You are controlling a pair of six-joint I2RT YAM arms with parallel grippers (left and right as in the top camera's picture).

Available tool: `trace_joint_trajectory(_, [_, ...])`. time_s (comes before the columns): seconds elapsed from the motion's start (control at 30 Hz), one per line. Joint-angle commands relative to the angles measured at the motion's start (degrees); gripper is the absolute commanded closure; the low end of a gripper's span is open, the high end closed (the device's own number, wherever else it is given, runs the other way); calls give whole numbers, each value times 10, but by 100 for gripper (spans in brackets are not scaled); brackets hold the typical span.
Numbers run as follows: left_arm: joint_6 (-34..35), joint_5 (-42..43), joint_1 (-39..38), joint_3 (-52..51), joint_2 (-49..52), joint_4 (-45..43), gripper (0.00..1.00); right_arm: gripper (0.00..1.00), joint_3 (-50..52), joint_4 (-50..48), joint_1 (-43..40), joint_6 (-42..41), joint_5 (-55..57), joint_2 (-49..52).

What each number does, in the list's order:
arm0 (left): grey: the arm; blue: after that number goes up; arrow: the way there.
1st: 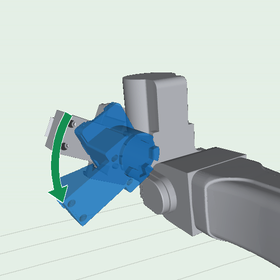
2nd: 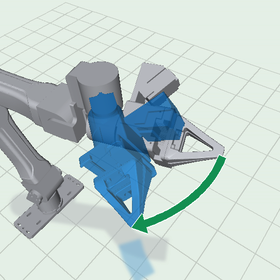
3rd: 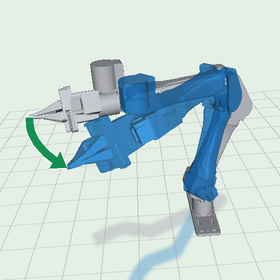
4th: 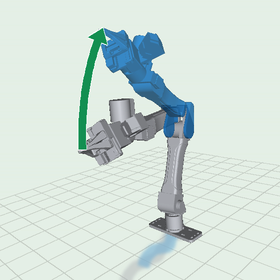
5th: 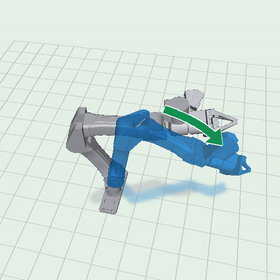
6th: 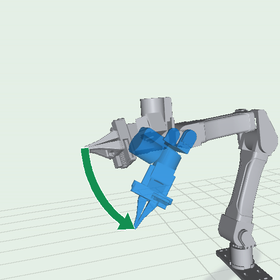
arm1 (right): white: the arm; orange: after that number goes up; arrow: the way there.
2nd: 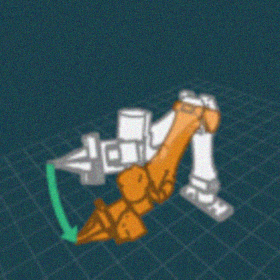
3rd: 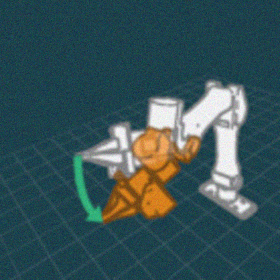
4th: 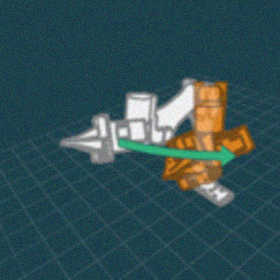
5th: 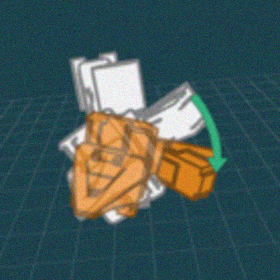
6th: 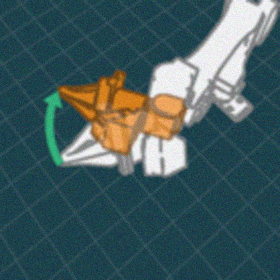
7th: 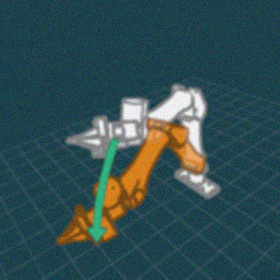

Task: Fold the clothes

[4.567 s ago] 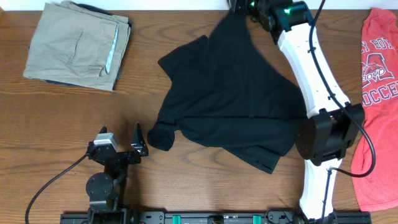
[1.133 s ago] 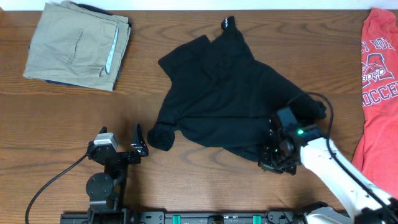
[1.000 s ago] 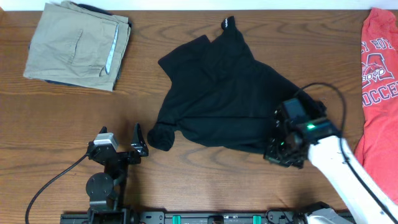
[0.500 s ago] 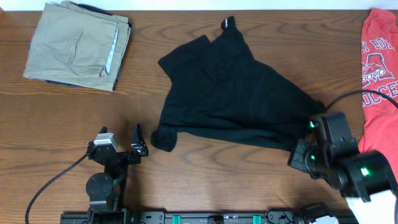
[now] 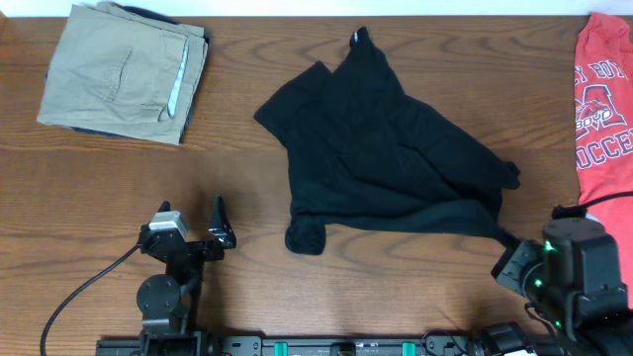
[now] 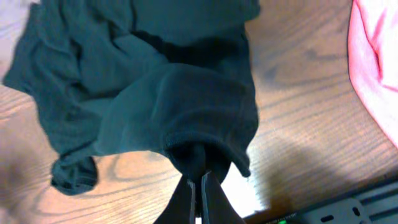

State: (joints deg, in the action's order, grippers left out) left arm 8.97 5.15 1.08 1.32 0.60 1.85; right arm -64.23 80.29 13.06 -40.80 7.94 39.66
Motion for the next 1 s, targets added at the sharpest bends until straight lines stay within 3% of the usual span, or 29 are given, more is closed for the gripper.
trace_joint_trajectory(0.0, [6,8,3,-11,-4,17,2,99,-12,3,-5,19,4,1])
trace_joint_trajectory(0.13, [106,22,2,-11,-4,16,2,99,-11,4,-5,21,4,5])
trace_joint_trajectory(0.27, [271,77,2,-10,1,13,2,99,-11,3,-5,21,-4,5])
trace_joint_trajectory(0.47, [349,140,1,-10,16,4,2,98,-11,5,-5,23,-10,5])
trace_joint_trajectory(0.53, [337,167,1,-10,16,-17,2,98,-11,5,-5,29,-14,5])
trace_joint_trajectory(0.63, [268,206,1,16,21,-19,2,98,-11,4,-5,32,-14,5])
trace_joint_trajectory(0.77, [180,202,1,103,75,70,2,99,-11,-7,-5,32,-14,8])
trace_joint_trajectory(0.97, [76,202,1,297,272,238,2,99,-11,-18,-5,32,-23,18])
